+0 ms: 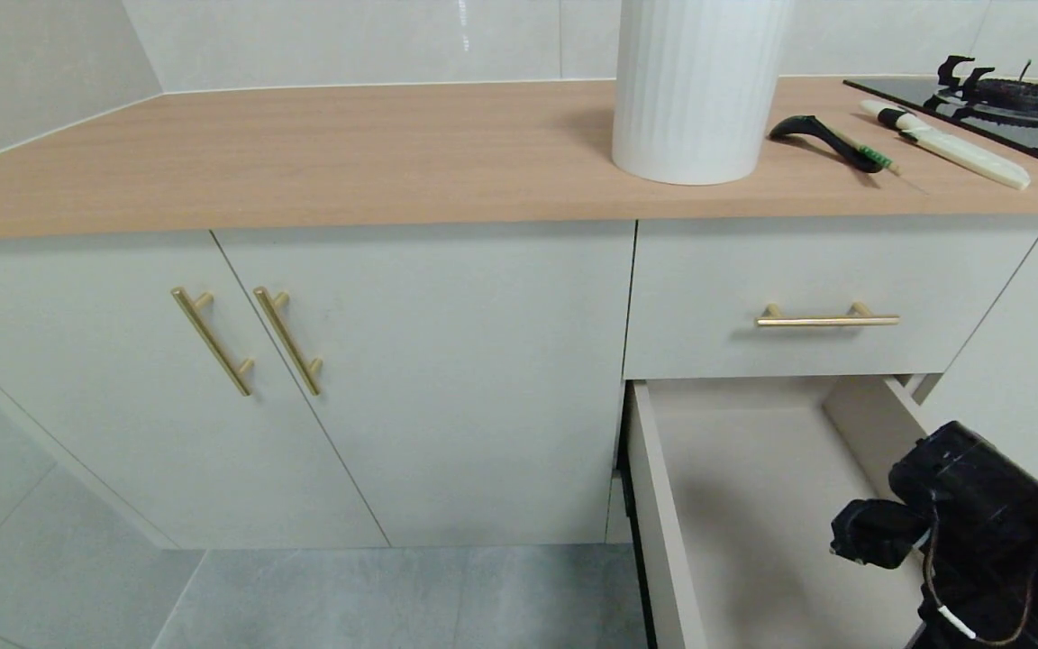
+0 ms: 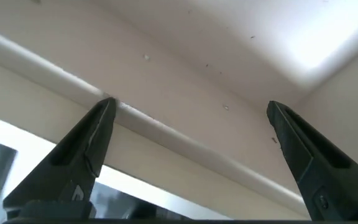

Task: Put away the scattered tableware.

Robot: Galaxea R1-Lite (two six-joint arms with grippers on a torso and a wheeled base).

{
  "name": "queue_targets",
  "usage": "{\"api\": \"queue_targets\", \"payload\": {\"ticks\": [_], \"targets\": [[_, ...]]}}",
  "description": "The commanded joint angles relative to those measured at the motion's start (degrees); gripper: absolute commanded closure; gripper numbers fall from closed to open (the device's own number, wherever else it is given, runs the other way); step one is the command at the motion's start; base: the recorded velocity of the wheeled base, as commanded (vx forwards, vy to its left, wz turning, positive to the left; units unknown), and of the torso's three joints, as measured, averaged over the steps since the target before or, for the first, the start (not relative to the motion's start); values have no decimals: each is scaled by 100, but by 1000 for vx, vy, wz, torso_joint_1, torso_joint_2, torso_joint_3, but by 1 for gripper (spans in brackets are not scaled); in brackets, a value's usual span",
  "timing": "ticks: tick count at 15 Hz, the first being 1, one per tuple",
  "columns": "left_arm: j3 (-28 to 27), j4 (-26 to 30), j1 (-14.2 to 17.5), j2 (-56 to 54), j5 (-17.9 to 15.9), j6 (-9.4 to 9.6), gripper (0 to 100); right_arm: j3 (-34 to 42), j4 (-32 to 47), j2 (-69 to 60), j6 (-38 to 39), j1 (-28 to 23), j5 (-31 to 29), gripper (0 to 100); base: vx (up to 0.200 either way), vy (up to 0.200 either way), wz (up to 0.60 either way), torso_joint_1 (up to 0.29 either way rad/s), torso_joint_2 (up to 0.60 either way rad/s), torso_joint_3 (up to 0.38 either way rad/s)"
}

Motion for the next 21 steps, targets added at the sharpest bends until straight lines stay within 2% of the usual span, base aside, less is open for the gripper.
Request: {"api": "queue_targets", "payload": {"ticks": [1,3,6,7,11,15,19,21], "targets": [[0,0,2,2,-1,0,0,-111,-37,-23,16,80,-26,0,0,0,0,0,0,0],[0,0,2,2,-1,0,0,-498,-63,-252,271,-166,9,0,0,0,0,0,0,0],[0,0,2,2,-1,0,0,-955,-564,-832,1580,-201,27,0,0,0,0,0,0,0],[-9,0,2,2,-1,0,0,-1008,-687,-1043,1738,-201,53,0,0,0,0,0,0,0],[0,0,2,11,-1,0,0,-1008,-775,-1649,1483,-570,123,0,0,0,0,0,0,0],[0,0,2,2,-1,0,0,-972,-1057,-1649,1404,-676,97,0,0,0,0,10,-21,-8],[0,0,2,2,-1,0,0,-964,-1057,-1667,1404,-685,97,0,0,0,0,138,-185,-206],[0,0,2,2,-1,0,0,-964,-1057,-1667,1404,-676,88,0,0,0,0,195,-566,-268]]}}
